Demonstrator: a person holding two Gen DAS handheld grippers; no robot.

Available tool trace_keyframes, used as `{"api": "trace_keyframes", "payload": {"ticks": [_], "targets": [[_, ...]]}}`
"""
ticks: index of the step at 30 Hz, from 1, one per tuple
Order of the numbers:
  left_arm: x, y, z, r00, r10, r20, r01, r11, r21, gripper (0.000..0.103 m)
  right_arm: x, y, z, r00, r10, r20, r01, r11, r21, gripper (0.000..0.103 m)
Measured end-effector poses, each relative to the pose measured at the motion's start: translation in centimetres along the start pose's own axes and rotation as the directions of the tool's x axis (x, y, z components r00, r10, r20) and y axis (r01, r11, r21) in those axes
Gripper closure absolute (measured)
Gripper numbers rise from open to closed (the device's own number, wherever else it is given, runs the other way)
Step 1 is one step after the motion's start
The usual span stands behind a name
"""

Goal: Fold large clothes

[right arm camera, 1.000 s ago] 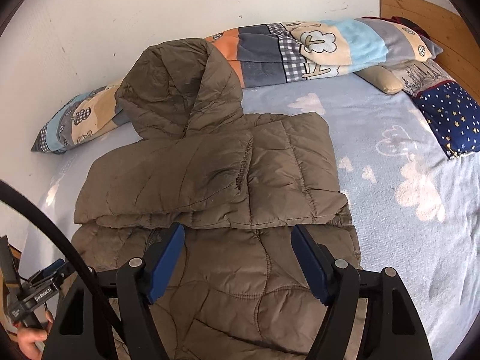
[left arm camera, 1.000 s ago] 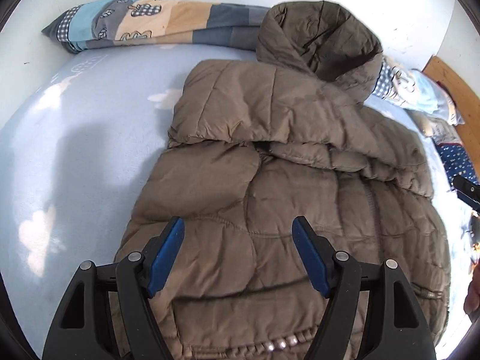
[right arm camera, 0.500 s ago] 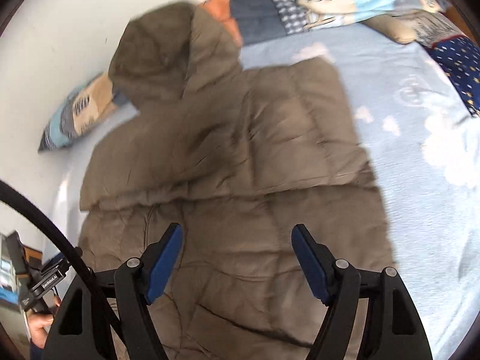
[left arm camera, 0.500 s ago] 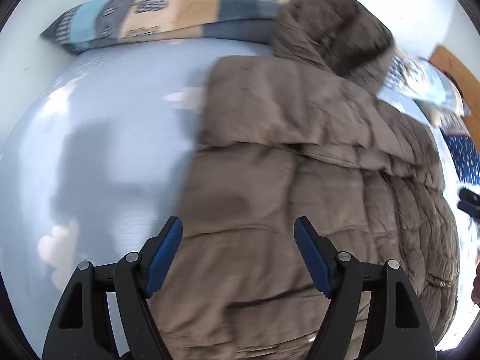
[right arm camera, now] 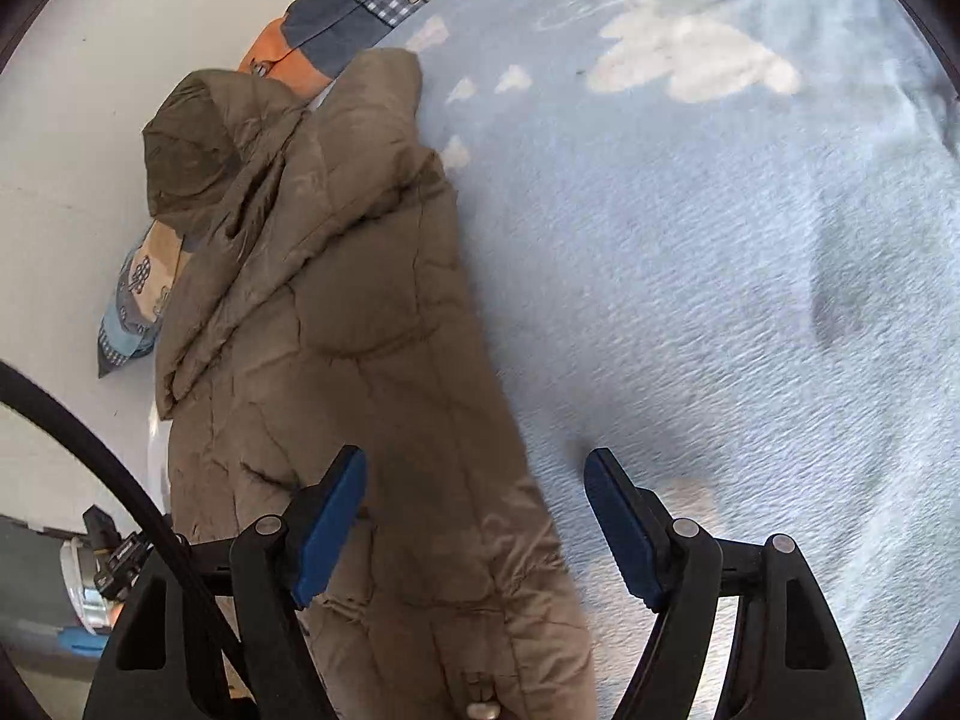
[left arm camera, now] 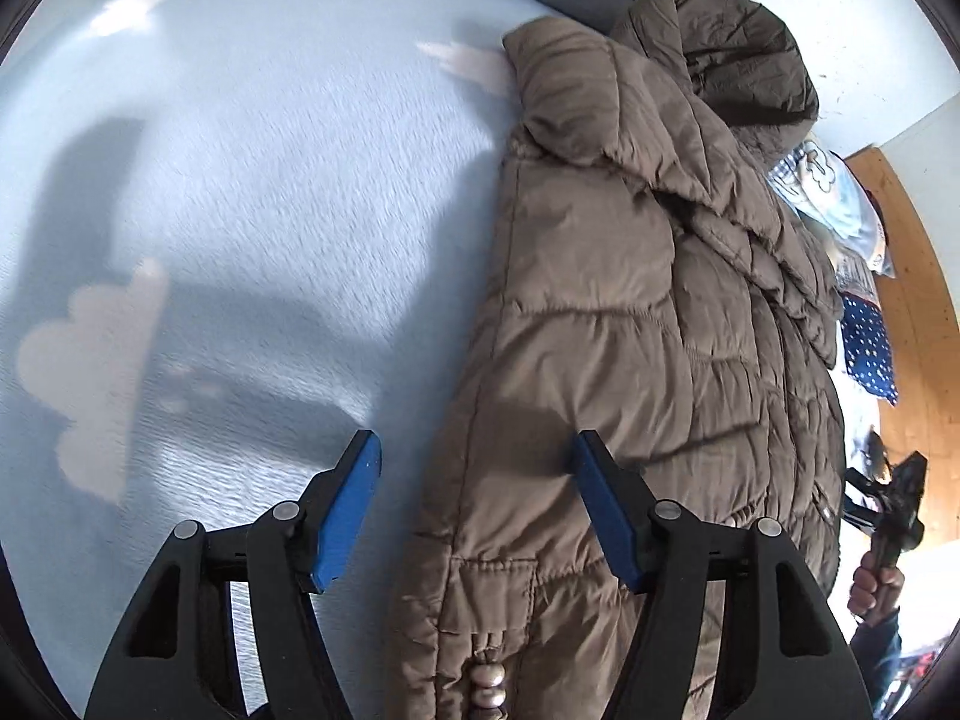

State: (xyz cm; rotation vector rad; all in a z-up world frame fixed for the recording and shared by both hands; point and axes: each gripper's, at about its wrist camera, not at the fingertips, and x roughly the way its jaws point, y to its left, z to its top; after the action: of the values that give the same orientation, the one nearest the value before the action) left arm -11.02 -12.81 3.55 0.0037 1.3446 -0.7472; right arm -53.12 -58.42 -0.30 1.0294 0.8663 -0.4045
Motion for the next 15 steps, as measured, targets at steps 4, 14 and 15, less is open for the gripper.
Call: {"api": "trace_keyframes", "payload": {"ticks": [4, 14, 15], "targets": [[1.2, -0.5, -0.3, 1.0, 0.007, -0.018, -0.006, 0.999, 0.032, 0.05, 1.7, 2.1, -1.4, 0.997, -0.079, -0.016, 0.077, 0.99, -0.115, 0.057], [-1.2, -5.8, -3.4, 0.998, 0.065, 0.026, -0.068, 0.983, 0.17, 0.088, -1.1, 5.3, -4.3, 0.94, -0.31, 0.141, 0.339, 0.899, -0.278, 0.094], [-1.5, -6.2, -3.9, 0.997, 0.07, 0.026, -0.074, 0.981, 0.179, 0.088, -1.5, 5.2, -4.6, 0.939, -0.312, 0.145, 0.341, 0.898, -0.277, 0.094]]}}
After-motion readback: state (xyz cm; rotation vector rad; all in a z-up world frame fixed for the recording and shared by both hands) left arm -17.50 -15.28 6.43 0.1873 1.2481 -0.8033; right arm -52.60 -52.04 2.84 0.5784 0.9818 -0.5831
